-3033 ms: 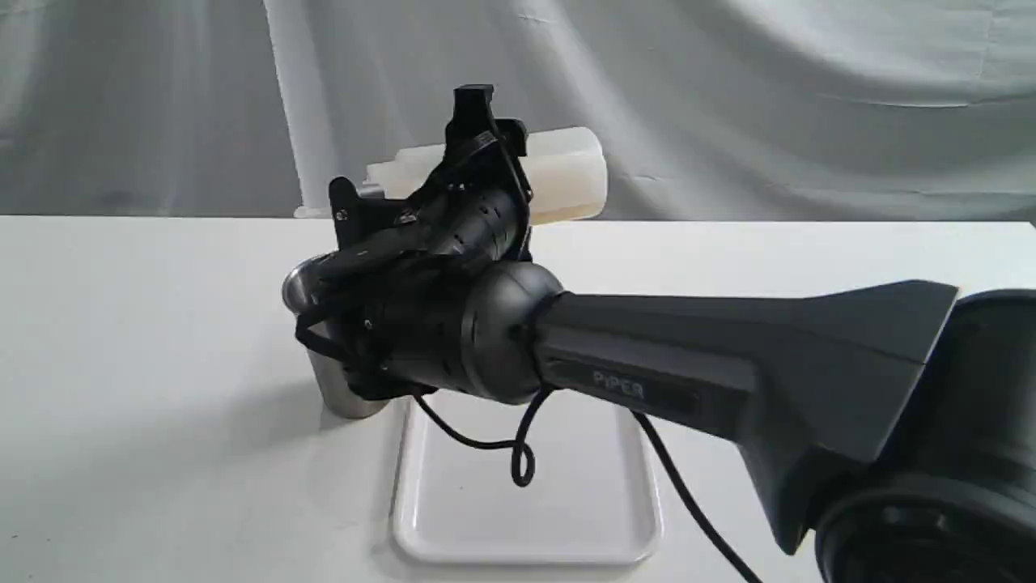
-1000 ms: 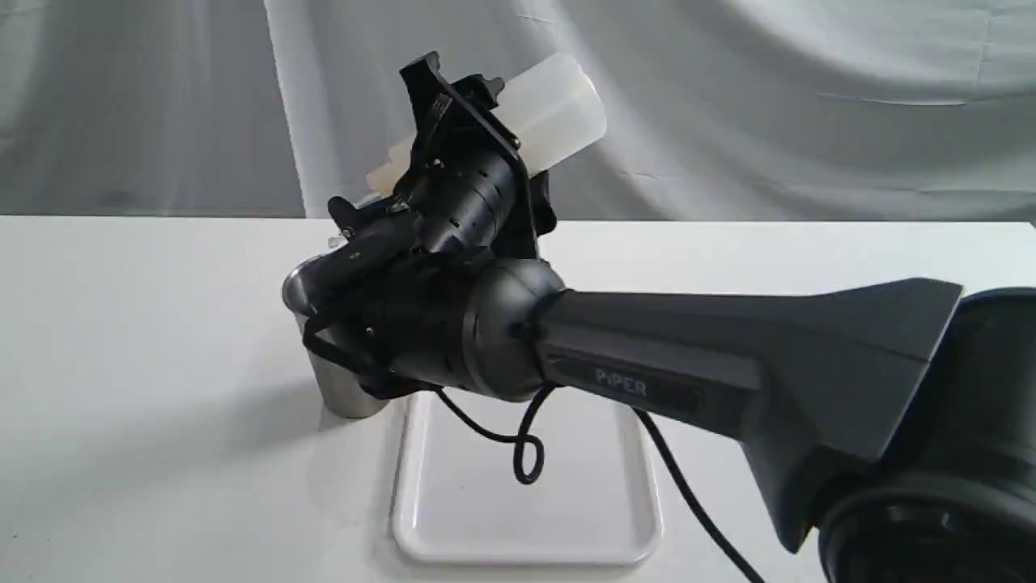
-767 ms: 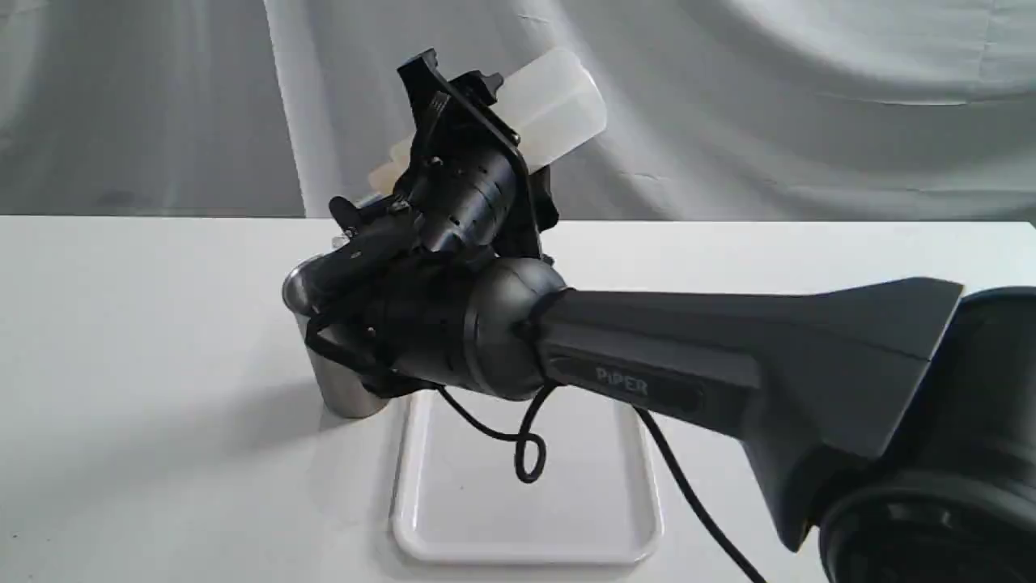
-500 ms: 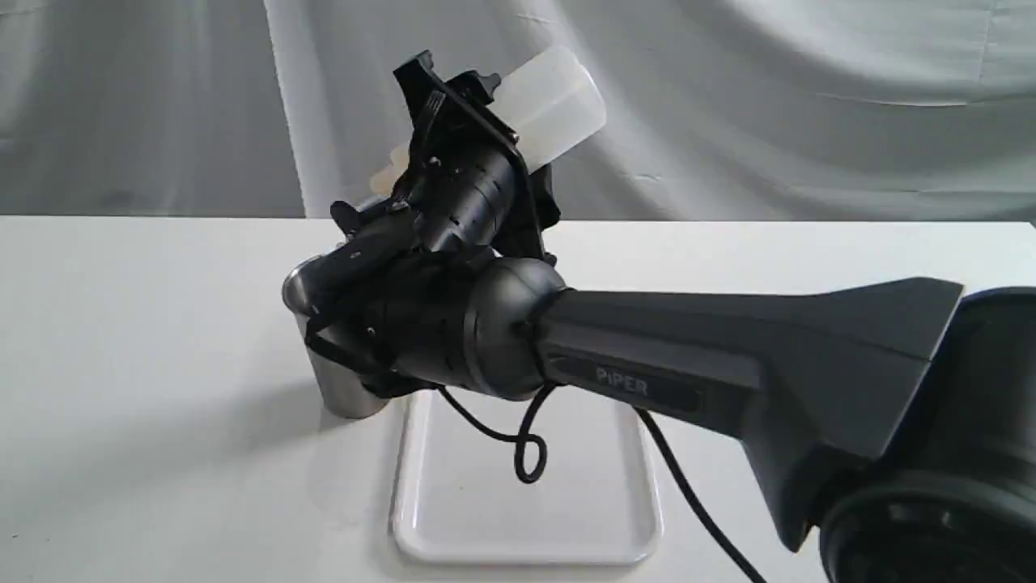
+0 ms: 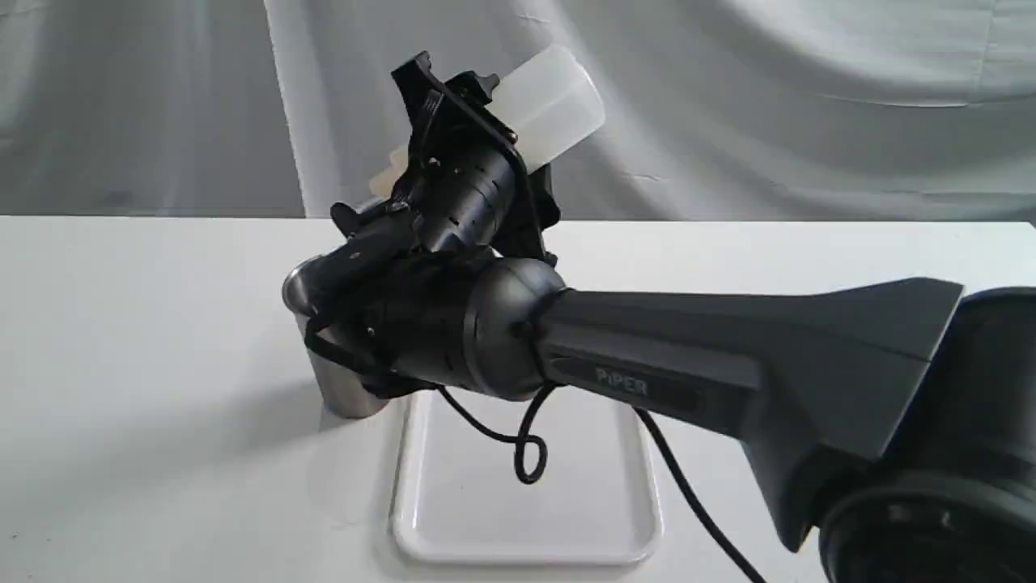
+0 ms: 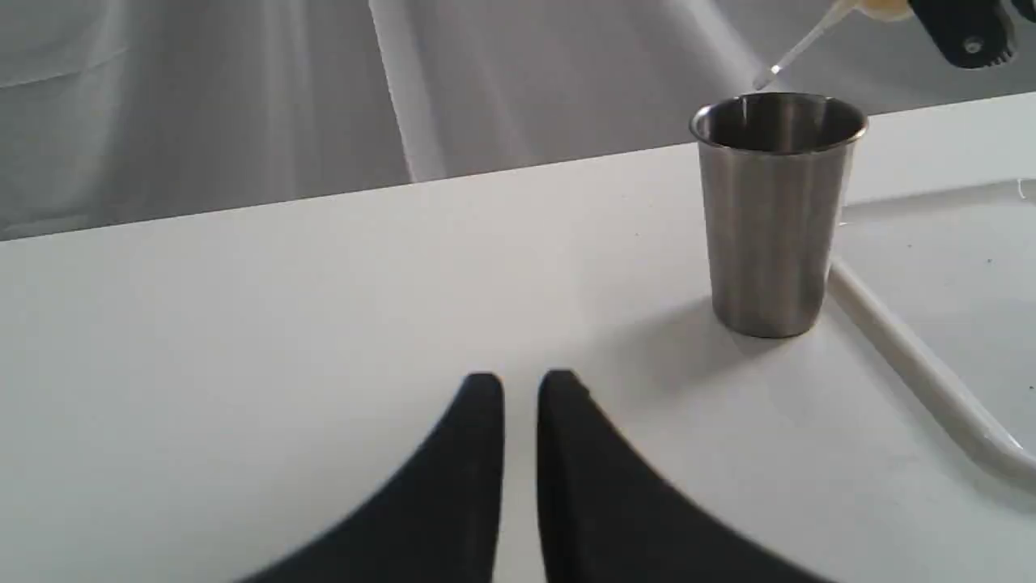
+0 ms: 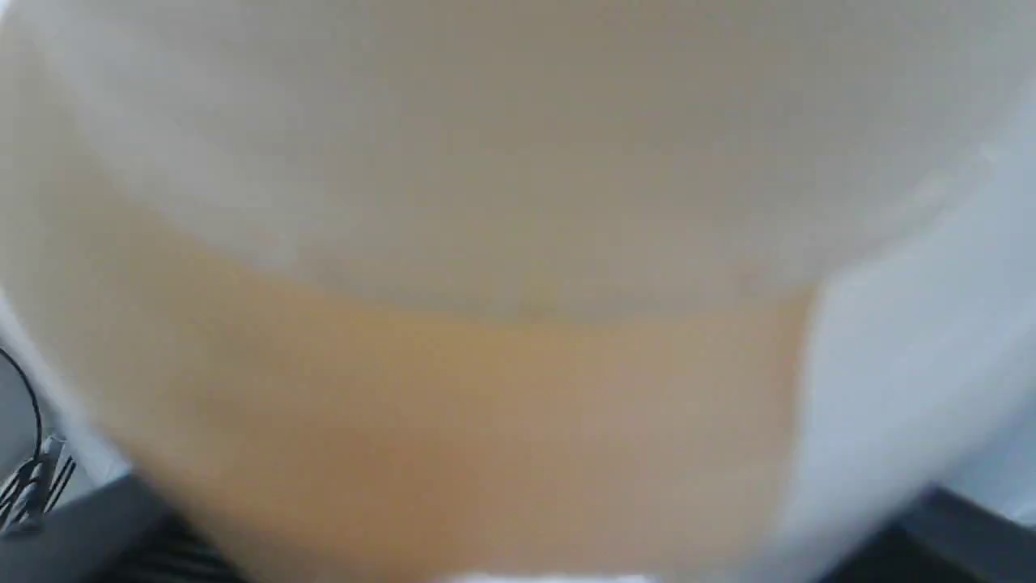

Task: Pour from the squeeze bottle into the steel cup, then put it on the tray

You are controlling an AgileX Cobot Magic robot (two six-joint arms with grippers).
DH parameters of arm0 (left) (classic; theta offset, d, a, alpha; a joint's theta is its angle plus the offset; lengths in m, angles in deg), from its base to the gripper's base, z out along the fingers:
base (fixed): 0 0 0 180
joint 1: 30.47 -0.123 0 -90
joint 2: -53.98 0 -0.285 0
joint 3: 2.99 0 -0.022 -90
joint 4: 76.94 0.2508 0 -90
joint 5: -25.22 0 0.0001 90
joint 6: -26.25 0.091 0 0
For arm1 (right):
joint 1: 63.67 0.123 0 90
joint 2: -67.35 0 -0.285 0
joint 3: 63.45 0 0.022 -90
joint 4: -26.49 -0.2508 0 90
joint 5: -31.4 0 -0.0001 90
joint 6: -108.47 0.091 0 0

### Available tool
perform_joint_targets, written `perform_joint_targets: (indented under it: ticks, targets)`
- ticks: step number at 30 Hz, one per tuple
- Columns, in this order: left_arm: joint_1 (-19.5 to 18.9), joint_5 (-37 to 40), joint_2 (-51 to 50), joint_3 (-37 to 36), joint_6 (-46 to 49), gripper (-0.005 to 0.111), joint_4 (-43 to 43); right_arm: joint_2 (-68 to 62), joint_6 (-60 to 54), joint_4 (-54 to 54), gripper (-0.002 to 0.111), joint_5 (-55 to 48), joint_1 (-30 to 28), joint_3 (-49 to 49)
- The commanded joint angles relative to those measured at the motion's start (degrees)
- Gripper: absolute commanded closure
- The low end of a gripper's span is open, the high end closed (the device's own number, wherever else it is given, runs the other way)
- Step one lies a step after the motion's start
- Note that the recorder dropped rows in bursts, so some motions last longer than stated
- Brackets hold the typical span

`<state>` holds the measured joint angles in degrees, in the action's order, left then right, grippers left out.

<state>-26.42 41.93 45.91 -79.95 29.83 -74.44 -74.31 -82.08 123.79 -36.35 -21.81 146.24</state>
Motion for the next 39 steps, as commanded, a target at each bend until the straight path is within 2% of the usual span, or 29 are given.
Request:
perform_joint_targets:
  ticks: [1,9,17,33,39]
  targets:
    - [0.2,-0.4,0.3,-0.3,-0.1,0.098,0.0,1.7,-0.1,2.6,0.054,-0.7,-0.2,0.6]
    - [0.2,-0.4,0.3,-0.3,-0.1,0.098,0.0,1.7,1.0,2.6,0.054,-0.7,-0.2,0.6]
    - [0.2,-0.4,0.3,-0.3,-0.1,0.098,0.0,1.7,12.2,-0.5,0.054,-0.7,-0.2,0.6]
    - [0.2,-0.4,0.3,-0.3,-0.1,0.098,0.0,1.8,52.6,-10.0,0.054,-0.6,-0.2,0.6]
    - [0.2,-0.4,0.3,-0.3,-0.1,0.098,0.0,3.6,69.8,-11.2,0.054,3.1,-0.2,0.6]
